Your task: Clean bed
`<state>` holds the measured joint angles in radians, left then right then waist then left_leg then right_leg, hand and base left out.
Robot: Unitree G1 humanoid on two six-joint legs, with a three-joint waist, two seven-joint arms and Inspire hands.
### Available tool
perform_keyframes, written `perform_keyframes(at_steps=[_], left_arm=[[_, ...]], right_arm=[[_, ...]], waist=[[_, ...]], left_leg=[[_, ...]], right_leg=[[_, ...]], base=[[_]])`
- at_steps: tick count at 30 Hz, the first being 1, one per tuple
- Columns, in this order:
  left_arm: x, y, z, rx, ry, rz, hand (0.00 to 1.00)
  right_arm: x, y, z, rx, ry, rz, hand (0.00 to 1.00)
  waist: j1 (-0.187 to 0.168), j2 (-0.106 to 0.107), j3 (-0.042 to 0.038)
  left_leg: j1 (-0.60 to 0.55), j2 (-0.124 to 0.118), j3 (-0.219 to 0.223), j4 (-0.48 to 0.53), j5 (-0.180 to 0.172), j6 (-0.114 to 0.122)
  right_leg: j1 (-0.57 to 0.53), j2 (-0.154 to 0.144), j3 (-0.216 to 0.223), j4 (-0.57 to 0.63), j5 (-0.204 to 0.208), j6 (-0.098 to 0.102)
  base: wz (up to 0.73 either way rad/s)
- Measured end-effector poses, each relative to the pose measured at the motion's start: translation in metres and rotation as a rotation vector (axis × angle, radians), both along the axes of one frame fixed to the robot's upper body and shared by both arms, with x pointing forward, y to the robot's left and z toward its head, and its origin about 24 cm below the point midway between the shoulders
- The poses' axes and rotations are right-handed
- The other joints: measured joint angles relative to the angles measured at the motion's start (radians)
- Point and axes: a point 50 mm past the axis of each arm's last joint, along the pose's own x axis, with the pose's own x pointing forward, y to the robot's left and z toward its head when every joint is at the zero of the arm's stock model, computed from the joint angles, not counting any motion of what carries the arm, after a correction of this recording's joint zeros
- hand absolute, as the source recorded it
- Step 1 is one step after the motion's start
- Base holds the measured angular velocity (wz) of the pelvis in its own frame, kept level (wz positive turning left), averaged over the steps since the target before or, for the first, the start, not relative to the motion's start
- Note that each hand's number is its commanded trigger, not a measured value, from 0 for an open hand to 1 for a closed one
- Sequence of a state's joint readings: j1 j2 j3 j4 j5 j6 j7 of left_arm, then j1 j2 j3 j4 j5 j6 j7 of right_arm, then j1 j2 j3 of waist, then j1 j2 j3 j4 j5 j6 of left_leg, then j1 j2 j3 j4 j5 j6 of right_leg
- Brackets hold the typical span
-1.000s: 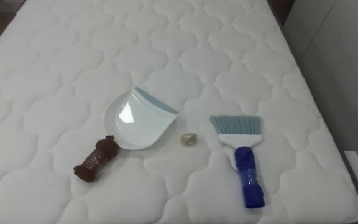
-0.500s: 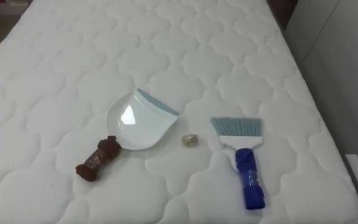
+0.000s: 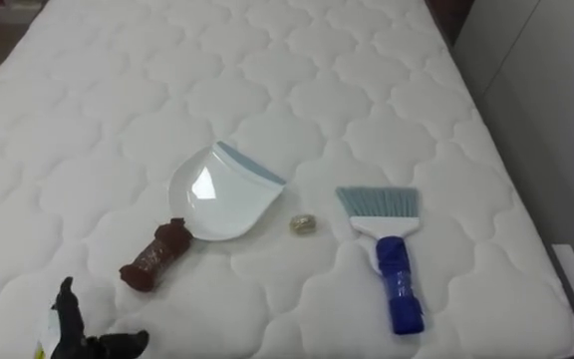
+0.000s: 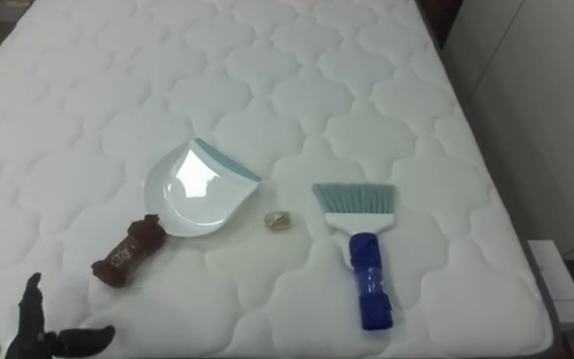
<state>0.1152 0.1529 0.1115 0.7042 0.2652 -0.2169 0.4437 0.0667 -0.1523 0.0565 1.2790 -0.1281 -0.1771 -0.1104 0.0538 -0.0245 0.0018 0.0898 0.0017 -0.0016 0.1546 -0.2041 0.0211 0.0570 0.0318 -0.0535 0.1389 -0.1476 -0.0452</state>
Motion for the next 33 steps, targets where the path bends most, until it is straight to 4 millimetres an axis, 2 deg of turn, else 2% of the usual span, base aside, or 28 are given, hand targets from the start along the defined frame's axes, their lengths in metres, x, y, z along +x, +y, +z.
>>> perform_keyframes(at_steps=[5,11,13,17,22,26,27,28,33], left_arm=[[0.032,-0.007,0.021,0.010,-0.133,-0.045,0.00],[0.055,-0.004,0.035,0.016,-0.205,-0.050,0.00],[0.060,-0.004,0.037,0.020,-0.208,-0.054,0.00],[0.067,0.003,0.033,0.021,-0.169,-0.044,0.00],[0.077,0.006,0.032,0.039,-0.138,-0.045,0.00],[0.085,0.002,0.034,0.045,-0.138,-0.067,0.00],[0.087,0.001,0.034,0.046,-0.136,-0.072,0.00],[0.091,0.001,0.033,0.050,-0.124,-0.080,0.00],[0.097,0.001,0.029,0.042,-0.067,-0.086,0.00]], right_arm=[[0.003,-0.001,0.001,-0.001,-0.006,0.004,0.00],[0.008,0.000,0.001,0.017,-0.002,0.026,0.00],[0.008,0.001,0.001,0.014,0.009,0.046,0.00],[0.013,0.000,0.001,0.006,0.013,0.070,0.00],[0.027,0.000,0.004,0.000,-0.007,0.090,0.00],[0.029,-0.001,0.004,-0.012,-0.005,0.093,0.00],[0.031,-0.001,0.004,-0.016,-0.008,0.095,0.00],[0.035,-0.001,0.005,-0.027,-0.016,0.107,0.00],[0.051,-0.001,0.010,-0.049,-0.059,0.115,0.00]], waist=[[-0.003,0.003,0.0033],[-0.025,-0.001,0.0053],[-0.027,-0.001,0.0055],[-0.054,0.002,0.0070],[-0.085,0.013,0.0160],[-0.106,0.017,0.0203],[-0.106,0.018,0.0248],[-0.106,0.019,0.0332],[-0.118,0.016,0.0374]], left_leg=[[-0.018,0.001,0.010,0.001,0.000,0.000],[-0.067,0.002,0.030,0.010,0.000,0.000],[-0.080,0.002,0.032,0.013,0.000,0.000],[-0.095,0.003,0.032,0.016,0.000,0.000],[-0.163,0.002,0.030,0.046,0.000,0.000],[-0.203,0.003,0.031,0.067,0.000,0.000],[-0.208,0.003,0.031,0.071,0.000,0.000],[-0.225,0.002,0.032,0.081,0.000,0.000],[-0.311,-0.003,0.041,0.129,0.000,0.001]], right_leg=[[-0.025,0.001,0.011,0.007,0.000,0.000],[-0.082,0.002,0.022,0.032,0.000,0.000],[-0.096,0.001,0.023,0.035,0.001,0.000],[-0.110,0.002,0.022,0.037,0.002,-0.001],[-0.170,0.001,0.023,0.049,0.012,-0.002],[-0.209,0.000,0.018,0.070,0.014,-0.002],[-0.216,-0.002,0.018,0.075,0.014,-0.002],[-0.239,-0.008,0.012,0.095,0.013,-0.002],[-0.342,-0.017,-0.018,0.159,0.013,-0.002]], base=[[-0.07],[-0.10],[-0.08],[0.00],[0.00],[-0.01],[-0.11],[-0.18],[-0.14]])
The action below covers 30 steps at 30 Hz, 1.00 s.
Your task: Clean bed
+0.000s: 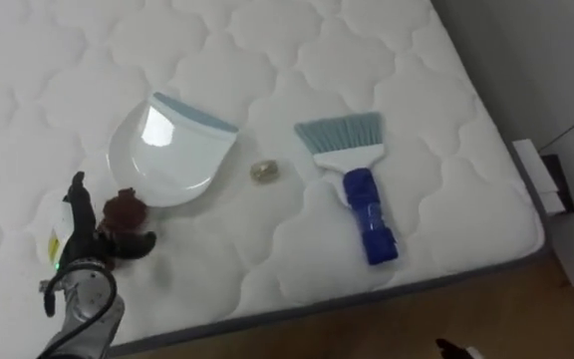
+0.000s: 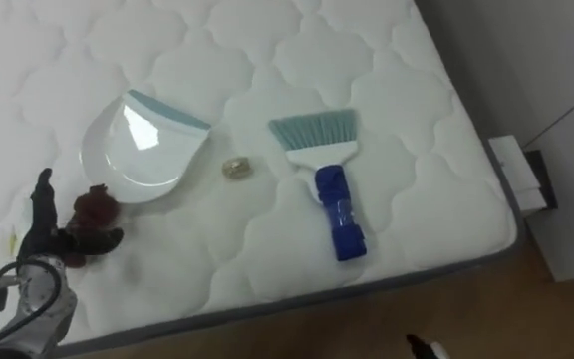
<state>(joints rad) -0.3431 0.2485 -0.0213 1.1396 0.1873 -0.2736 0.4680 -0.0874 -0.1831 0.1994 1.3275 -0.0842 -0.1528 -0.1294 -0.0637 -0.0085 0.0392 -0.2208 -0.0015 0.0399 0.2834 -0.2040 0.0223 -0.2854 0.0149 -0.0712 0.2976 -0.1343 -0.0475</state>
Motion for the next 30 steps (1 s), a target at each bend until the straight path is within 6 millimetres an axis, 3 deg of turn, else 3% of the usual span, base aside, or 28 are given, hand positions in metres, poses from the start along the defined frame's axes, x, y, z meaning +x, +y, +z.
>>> perform_keyframes(at_steps=[5,12,19,30], left_arm=[[0.012,0.000,0.007,0.007,0.007,-0.040,0.00],[0.014,0.003,0.008,0.018,0.032,-0.064,0.00],[0.019,0.008,0.013,0.023,0.020,-0.034,0.00],[0.023,0.012,0.018,0.059,0.018,0.009,0.00]], right_arm=[[0.013,-0.003,0.005,-0.015,-0.025,0.025,0.00],[0.020,-0.002,0.007,-0.019,-0.034,0.053,0.00],[0.019,-0.004,0.007,-0.028,-0.021,0.055,0.00],[0.019,-0.004,0.007,-0.032,-0.019,0.055,0.00]], waist=[[-0.014,-0.004,0.0147],[-0.019,-0.010,0.0246],[-0.042,-0.013,0.0279],[-0.043,-0.013,0.0281]], left_leg=[[-0.111,-0.008,0.000,0.081,-0.003,0.005],[-0.217,-0.013,0.011,0.134,-0.005,0.007],[-0.275,-0.022,0.017,0.170,-0.007,0.005],[-0.321,-0.006,0.028,0.231,-0.023,-0.002]], right_leg=[[-0.106,-0.019,-0.014,0.073,-0.004,-0.007],[-0.232,-0.042,-0.016,0.159,-0.018,-0.013],[-0.298,-0.049,-0.011,0.220,-0.032,-0.022],[-0.334,-0.038,-0.003,0.252,-0.037,-0.030]], base=[[0.05],[0.00],[0.01],[-0.03]])
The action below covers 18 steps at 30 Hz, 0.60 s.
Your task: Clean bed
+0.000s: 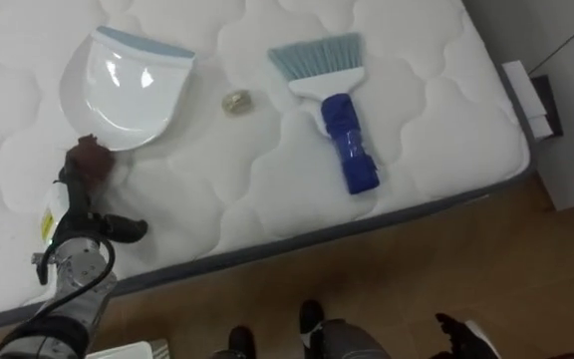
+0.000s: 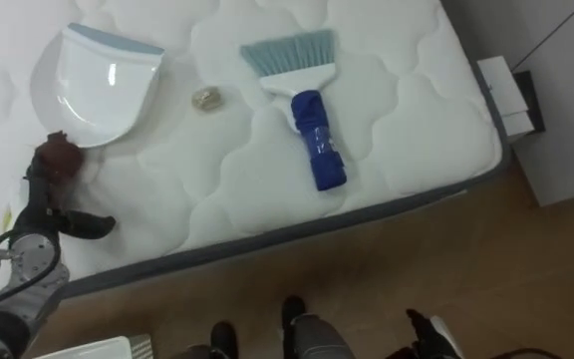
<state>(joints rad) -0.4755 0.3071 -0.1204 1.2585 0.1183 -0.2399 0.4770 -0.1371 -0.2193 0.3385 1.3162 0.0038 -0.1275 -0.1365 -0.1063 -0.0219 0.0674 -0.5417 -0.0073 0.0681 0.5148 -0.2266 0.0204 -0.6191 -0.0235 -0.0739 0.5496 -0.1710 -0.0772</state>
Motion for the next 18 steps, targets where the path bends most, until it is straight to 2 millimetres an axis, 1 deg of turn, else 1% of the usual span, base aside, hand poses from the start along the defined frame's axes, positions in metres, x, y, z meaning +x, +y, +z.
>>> perform_keyframes(at_steps=[4,10,16,18], left_arm=[[0.003,0.003,0.005,0.018,-0.026,0.024,0.00],[0.002,0.010,0.010,0.056,-0.059,0.074,0.00],[0.002,0.010,0.012,0.077,-0.082,0.101,0.00],[0.002,0.011,0.012,0.084,-0.092,0.110,0.00]], right_arm=[[-0.002,0.000,-0.001,-0.016,0.019,0.022,0.00],[-0.006,-0.001,-0.002,-0.030,0.032,0.021,0.00],[-0.008,0.000,-0.003,-0.043,0.054,0.058,0.00],[-0.008,0.000,-0.003,-0.046,0.056,0.059,0.00]], waist=[[-0.002,0.001,-0.0002],[-0.002,0.005,-0.0001],[-0.007,0.005,0.0001],[-0.007,0.008,-0.0008]], left_leg=[[-0.026,0.009,-0.003,0.029,-0.010,0.002],[-0.060,0.011,-0.017,0.056,-0.013,0.000],[-0.061,0.009,-0.019,0.067,-0.015,0.000],[-0.063,0.009,-0.020,0.077,-0.023,0.000]], right_leg=[[-0.012,0.004,-0.010,0.005,0.000,0.000],[-0.031,0.005,-0.022,0.012,0.000,-0.003],[-0.031,-0.007,-0.037,0.032,-0.012,-0.005],[-0.032,-0.008,-0.040,0.043,-0.019,-0.005]], base=[[0.02],[0.05],[0.08],[0.05]])
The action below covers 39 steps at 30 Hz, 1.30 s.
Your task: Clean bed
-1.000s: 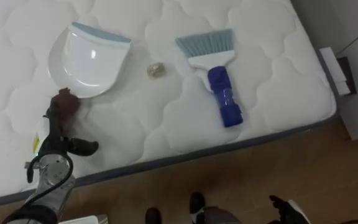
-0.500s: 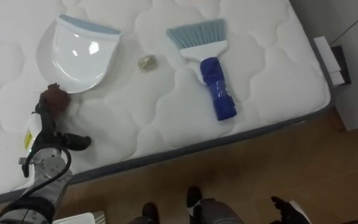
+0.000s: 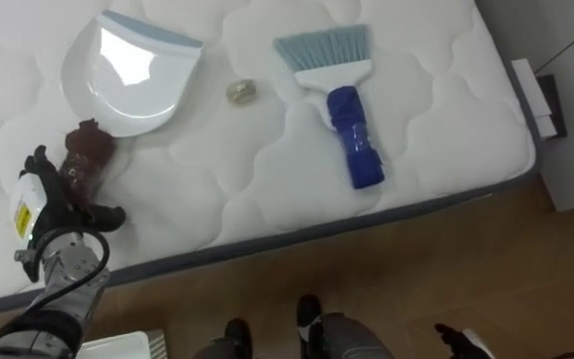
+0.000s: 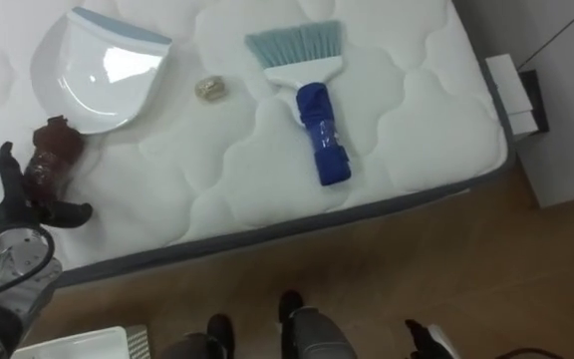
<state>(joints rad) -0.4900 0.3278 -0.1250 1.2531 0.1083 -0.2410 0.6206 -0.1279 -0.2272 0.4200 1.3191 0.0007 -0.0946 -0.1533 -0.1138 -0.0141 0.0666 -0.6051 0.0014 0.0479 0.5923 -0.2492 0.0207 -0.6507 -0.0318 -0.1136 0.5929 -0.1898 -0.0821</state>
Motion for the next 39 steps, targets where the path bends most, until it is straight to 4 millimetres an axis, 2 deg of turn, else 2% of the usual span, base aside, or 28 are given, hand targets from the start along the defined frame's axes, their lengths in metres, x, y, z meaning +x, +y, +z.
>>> perform_keyframes(at_steps=[2,8,23,34,39], left_arm=[[0.004,-0.001,0.004,0.006,-0.022,0.004,0.00],[0.008,-0.003,0.011,0.034,-0.080,0.014,0.00],[0.008,-0.005,0.010,0.014,-0.082,0.011,0.00],[0.012,-0.006,0.012,-0.004,-0.073,-0.014,0.00],[0.017,-0.004,0.016,-0.024,-0.069,-0.023,0.00]], right_arm=[[0.000,-0.002,0.001,-0.007,0.000,0.003,0.00],[-0.003,-0.003,0.000,-0.020,0.005,0.010,0.00],[-0.005,-0.002,-0.001,-0.010,0.022,0.027,0.00],[-0.001,0.001,0.000,0.001,0.002,0.032,0.00],[-0.002,0.003,0.000,0.004,-0.001,0.041,0.00]], waist=[[0.002,0.006,-0.0024],[0.003,0.006,-0.0028],[0.000,0.006,-0.0028],[-0.042,0.009,-0.0016],[-0.049,0.011,0.0006]], left_leg=[[-0.010,0.001,-0.003,0.007,-0.002,0.000],[-0.017,-0.005,-0.004,0.015,-0.002,0.001],[-0.013,-0.007,0.000,0.014,-0.002,0.002],[-0.087,0.003,-0.002,0.073,-0.015,0.003],[-0.118,0.012,-0.001,0.126,-0.037,0.003]], right_leg=[[-0.006,0.000,-0.005,0.001,0.000,0.000],[-0.016,-0.007,-0.006,0.015,0.000,0.001],[-0.017,-0.009,-0.002,0.022,0.000,0.001],[-0.076,-0.008,-0.014,0.057,-0.005,-0.003],[-0.105,-0.001,-0.009,0.097,-0.016,-0.005]], base=[[0.06],[0.01],[0.00],[0.02],[-0.06]])
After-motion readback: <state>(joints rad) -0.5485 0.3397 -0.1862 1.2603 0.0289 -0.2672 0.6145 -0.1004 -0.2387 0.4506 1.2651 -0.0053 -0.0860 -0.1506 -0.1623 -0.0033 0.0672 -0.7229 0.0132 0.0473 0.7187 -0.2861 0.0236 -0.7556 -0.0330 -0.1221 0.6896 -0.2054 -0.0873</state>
